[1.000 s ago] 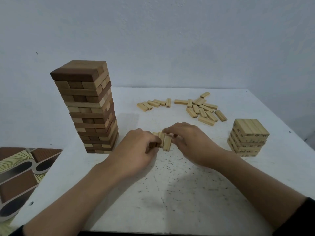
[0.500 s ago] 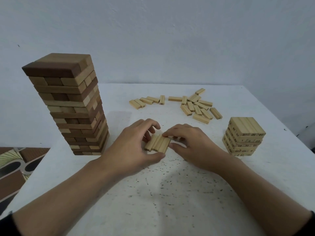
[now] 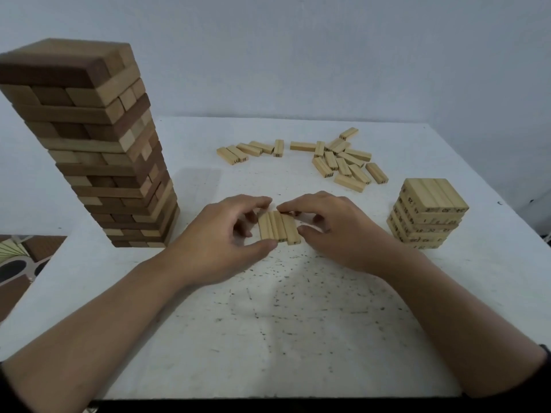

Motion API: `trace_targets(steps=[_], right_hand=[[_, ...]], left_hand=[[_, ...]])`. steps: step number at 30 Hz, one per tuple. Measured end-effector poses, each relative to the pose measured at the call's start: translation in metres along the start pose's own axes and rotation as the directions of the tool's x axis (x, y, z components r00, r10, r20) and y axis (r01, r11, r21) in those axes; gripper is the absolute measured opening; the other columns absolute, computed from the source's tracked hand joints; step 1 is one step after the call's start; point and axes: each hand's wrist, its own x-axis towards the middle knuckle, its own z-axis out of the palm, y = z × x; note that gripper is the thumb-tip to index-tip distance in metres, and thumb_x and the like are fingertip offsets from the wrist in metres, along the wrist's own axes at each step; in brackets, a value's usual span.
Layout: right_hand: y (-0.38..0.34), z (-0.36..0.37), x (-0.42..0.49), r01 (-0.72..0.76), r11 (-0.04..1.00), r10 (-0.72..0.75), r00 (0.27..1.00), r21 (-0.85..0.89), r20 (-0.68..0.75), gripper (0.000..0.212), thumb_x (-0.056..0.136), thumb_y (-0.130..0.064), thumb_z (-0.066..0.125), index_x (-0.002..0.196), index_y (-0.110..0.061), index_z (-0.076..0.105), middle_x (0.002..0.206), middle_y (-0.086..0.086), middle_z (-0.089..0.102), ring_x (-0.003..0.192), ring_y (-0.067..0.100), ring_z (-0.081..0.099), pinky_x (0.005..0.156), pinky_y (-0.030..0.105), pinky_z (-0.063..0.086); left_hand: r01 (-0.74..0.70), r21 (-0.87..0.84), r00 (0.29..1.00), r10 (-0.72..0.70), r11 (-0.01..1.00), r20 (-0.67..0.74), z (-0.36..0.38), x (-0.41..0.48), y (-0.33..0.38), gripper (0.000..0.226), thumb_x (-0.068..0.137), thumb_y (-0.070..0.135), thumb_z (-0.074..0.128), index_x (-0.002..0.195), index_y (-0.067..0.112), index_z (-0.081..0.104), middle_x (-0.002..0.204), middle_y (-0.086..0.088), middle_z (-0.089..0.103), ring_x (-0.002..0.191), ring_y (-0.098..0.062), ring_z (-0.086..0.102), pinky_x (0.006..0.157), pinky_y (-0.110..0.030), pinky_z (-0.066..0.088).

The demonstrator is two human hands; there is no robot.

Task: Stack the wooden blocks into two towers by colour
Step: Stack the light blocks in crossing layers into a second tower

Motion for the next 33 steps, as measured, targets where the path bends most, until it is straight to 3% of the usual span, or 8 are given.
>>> trace_targets(steps=[5,10,13,17,28,31,33], right_hand=[[0.0,-0.004,-0.001,0.004,0.999,-0.003,1.0,0.032,-0.017,0.039,0.094,-0.009,0.066,0.131,-0.022,0.066,0.121,-0.015,0.065,0.108,-0.004,0.05,0.086,0.001,0.037],[0.003,-0.007,-0.003,0.006,1.0,-0.005,1.0,0.018,-0.026,0.041,0.091,-0.003,0.062,0.129,-0.018,0.066,0.122,-0.009,0.067,0.109,-0.001,0.056,0.09,0.007,0.044],[0.001,-0.015,-0.005,-0.049,0.996,0.044,0.997,0.076,0.065,0.046,0.088,-0.017,0.069,0.133,-0.026,0.063,0.124,-0.018,0.062,0.113,-0.006,0.054,0.094,0.008,0.044],[0.001,-0.018,-0.006,-0.058,0.998,0.054,0.986,0.018,0.16,0.063,0.082,-0.043,0.08,0.139,-0.031,0.056,0.129,-0.023,0.055,0.117,-0.005,0.048,0.098,0.015,0.042],[0.005,-0.014,-0.004,-0.046,0.994,0.033,0.99,0.095,0.135,0.047,0.081,-0.043,0.083,0.123,-0.034,0.065,0.114,-0.022,0.061,0.109,0.0,0.055,0.088,0.008,0.042],[0.005,-0.014,-0.004,-0.046,0.994,0.032,0.991,0.104,0.132,0.047,0.08,-0.043,0.084,0.123,-0.034,0.065,0.114,-0.021,0.061,0.109,-0.001,0.055,0.089,0.007,0.042],[0.005,-0.013,-0.004,-0.046,0.994,0.032,0.99,0.103,0.134,0.049,0.079,-0.043,0.084,0.123,-0.034,0.065,0.115,-0.021,0.061,0.109,-0.002,0.055,0.088,0.007,0.041]], left_hand=[[-0.005,-0.049,1.0,0.006,0.999,0.03,-0.002,0.0,-0.001,0.059,0.083,0.038,0.081,0.136,0.042,0.057,0.112,0.025,0.063,0.091,-0.008,0.06,0.077,-0.019,0.051],[-0.009,-0.001,0.999,0.009,1.0,0.034,-0.002,0.0,0.0,0.057,0.082,0.042,0.08,0.134,0.043,0.057,0.116,0.025,0.063,0.097,-0.002,0.059,0.078,-0.019,0.05],[-0.001,0.011,0.999,0.0,1.0,0.034,-0.002,0.0,0.0,0.057,0.081,0.044,0.081,0.134,0.044,0.058,0.118,0.025,0.061,0.095,0.003,0.059,0.075,-0.014,0.047],[-0.005,-0.011,0.999,0.006,1.0,0.032,-0.003,0.0,0.0,0.059,0.08,0.043,0.083,0.134,0.042,0.059,0.118,0.026,0.062,0.095,0.003,0.059,0.074,-0.012,0.049],[-0.032,0.035,0.992,0.028,0.999,0.123,-0.004,0.003,-0.003,0.048,0.084,0.045,0.077,0.128,0.046,0.057,0.116,0.019,0.058,0.099,0.003,0.055,0.079,-0.005,0.043],[-0.038,0.054,0.984,0.028,0.998,0.175,-0.006,0.004,-0.003,0.048,0.085,0.047,0.075,0.127,0.049,0.053,0.121,0.015,0.056,0.104,0.002,0.053,0.085,-0.012,0.046],[-0.041,0.054,0.979,0.03,0.998,0.201,-0.007,0.005,-0.004,0.052,0.083,0.053,0.074,0.129,0.051,0.051,0.125,0.013,0.056,0.11,-0.001,0.053,0.094,-0.027,0.05]])
